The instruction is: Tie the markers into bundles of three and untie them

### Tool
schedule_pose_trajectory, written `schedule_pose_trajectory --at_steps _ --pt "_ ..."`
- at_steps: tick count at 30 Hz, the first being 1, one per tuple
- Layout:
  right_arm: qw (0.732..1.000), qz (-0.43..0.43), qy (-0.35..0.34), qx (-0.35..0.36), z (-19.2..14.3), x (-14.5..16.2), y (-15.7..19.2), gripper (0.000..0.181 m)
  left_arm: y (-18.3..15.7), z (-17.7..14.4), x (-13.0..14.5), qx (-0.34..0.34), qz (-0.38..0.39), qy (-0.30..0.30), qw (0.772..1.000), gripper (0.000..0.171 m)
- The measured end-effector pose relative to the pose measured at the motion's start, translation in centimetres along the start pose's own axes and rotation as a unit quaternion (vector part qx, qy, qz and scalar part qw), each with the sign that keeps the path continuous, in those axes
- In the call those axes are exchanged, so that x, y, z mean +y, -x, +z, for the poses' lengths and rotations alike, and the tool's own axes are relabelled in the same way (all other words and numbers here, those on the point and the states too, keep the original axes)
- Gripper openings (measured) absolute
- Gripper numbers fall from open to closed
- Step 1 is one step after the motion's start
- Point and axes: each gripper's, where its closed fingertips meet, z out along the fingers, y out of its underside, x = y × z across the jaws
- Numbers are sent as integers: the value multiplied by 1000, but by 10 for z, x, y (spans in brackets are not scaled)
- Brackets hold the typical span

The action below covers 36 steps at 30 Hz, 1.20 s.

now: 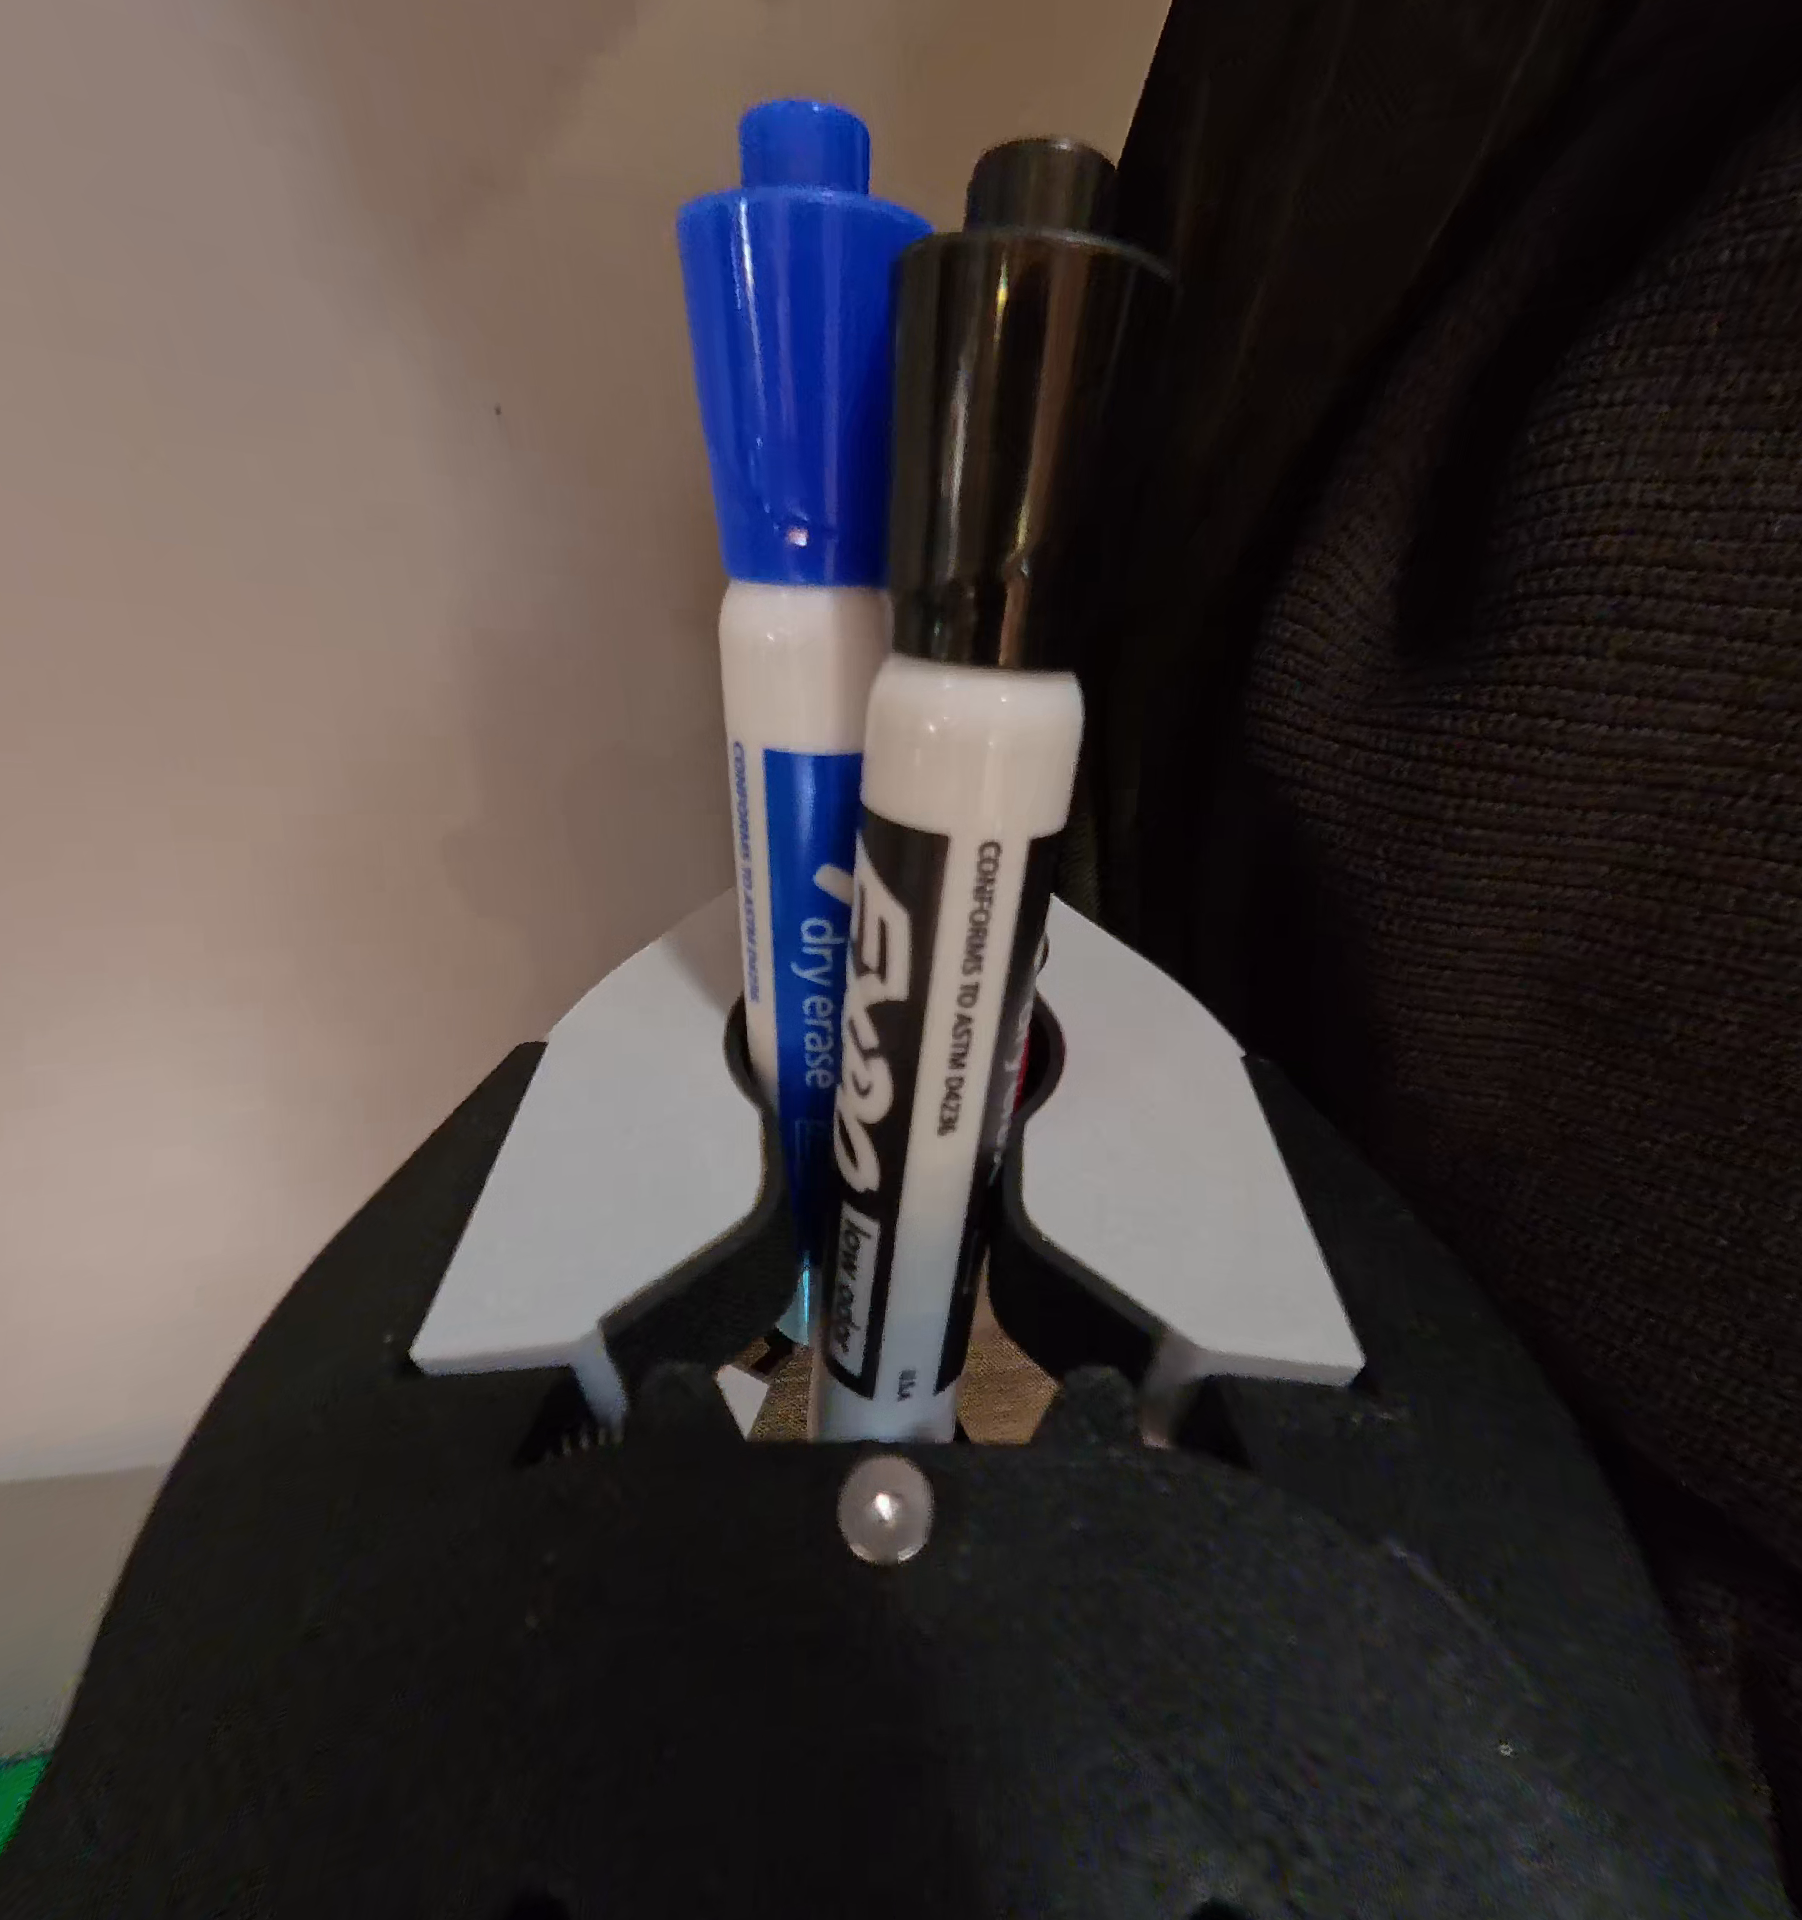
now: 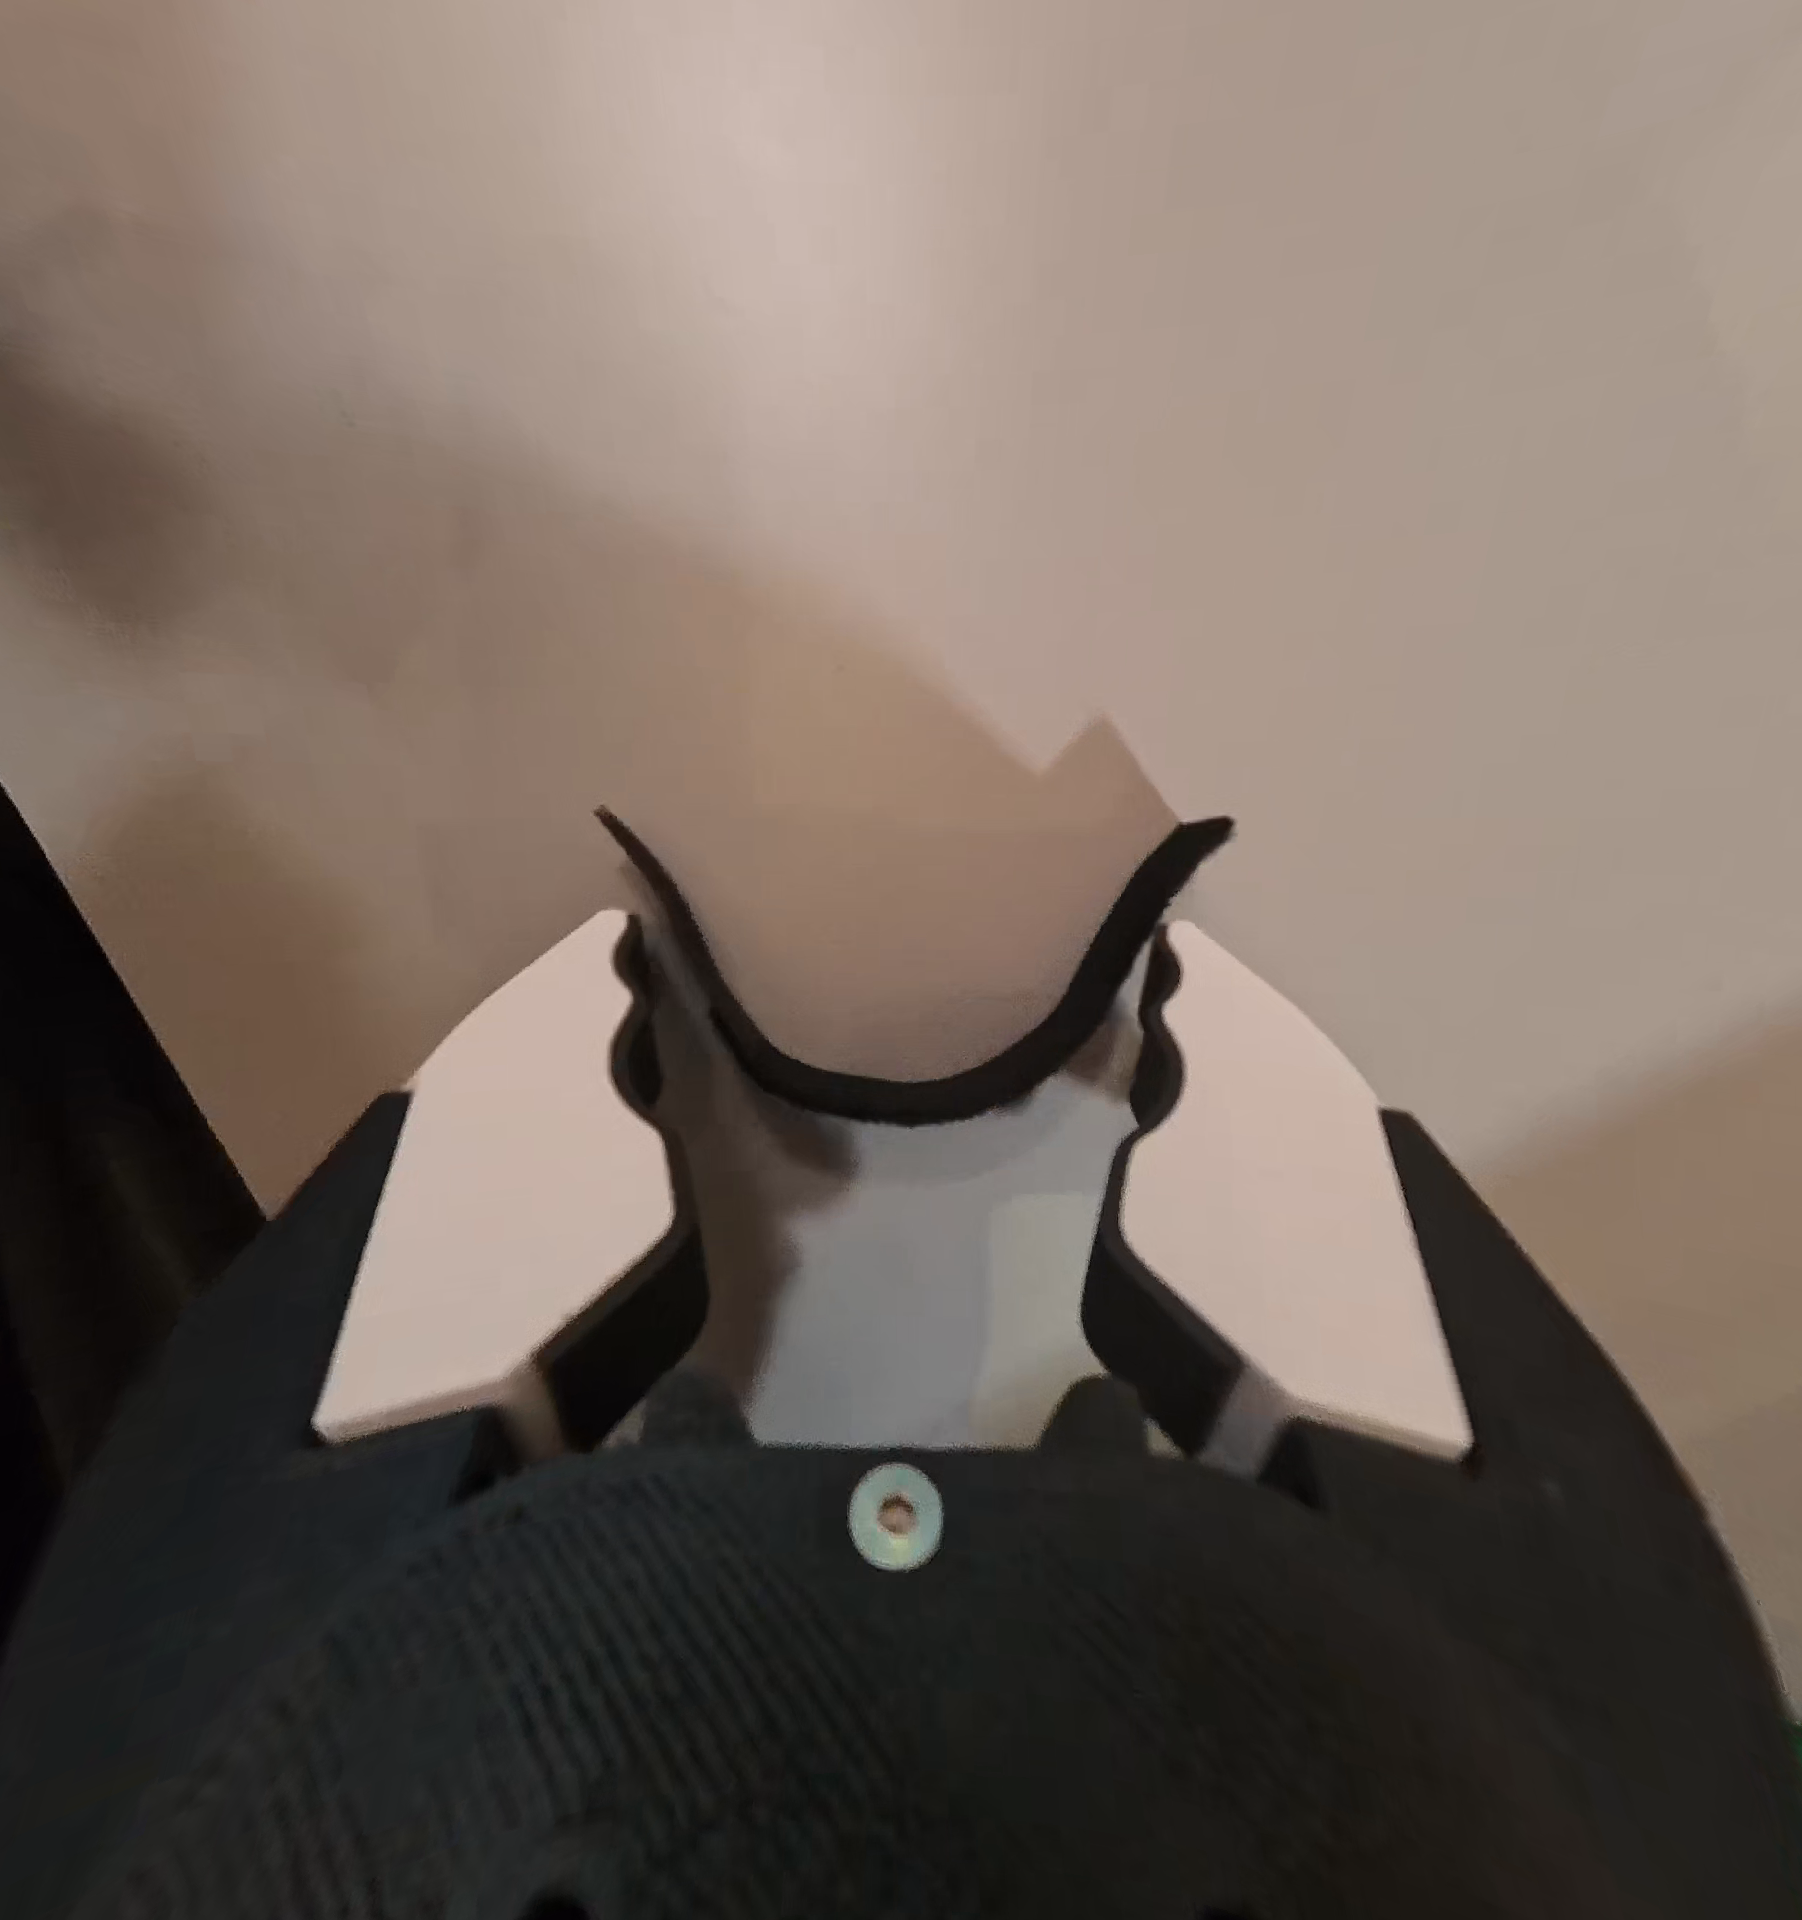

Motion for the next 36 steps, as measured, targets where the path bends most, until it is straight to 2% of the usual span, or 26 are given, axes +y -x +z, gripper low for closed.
schedule_pose_trajectory --at_steps 2,5,11,13,17,19,23,28,36 --pt "1000 -21 21 -5 4 4 3 95 -1 1 4 0 -6 0 1000 43" --pt "999 -43 8 -7 7 -5 4 89 -2 2 8 0 -13 0 1000 43" --pt "997 -68 4 -37 10 -12 11 63 -4 2 15 -1 -26 -5 1000 43" --pt "997 -71 -7 -38 11 -16 11 51 -4 1 16 0 -29 -10 1000 43" --pt "991 -68 -74 -86 9 -35 25 45 -2 1 17 11 -34 -24 999 43" --pt "980 -57 -141 -132 0 -54 39 45 0 1 19 15 -38 -28 999 43" --pt "935 -11 -271 -227 -25 -89 65 46 4 -6 20 21 -43 -49 998 43" --pt "903 6 -306 -300 -34 -104 100 47 7 -13 23 18 -51 -60 997 43" --pt "876 20 -341 -339 -40 -125 134 46 5 -12 22 21 -44 -57 997 43"
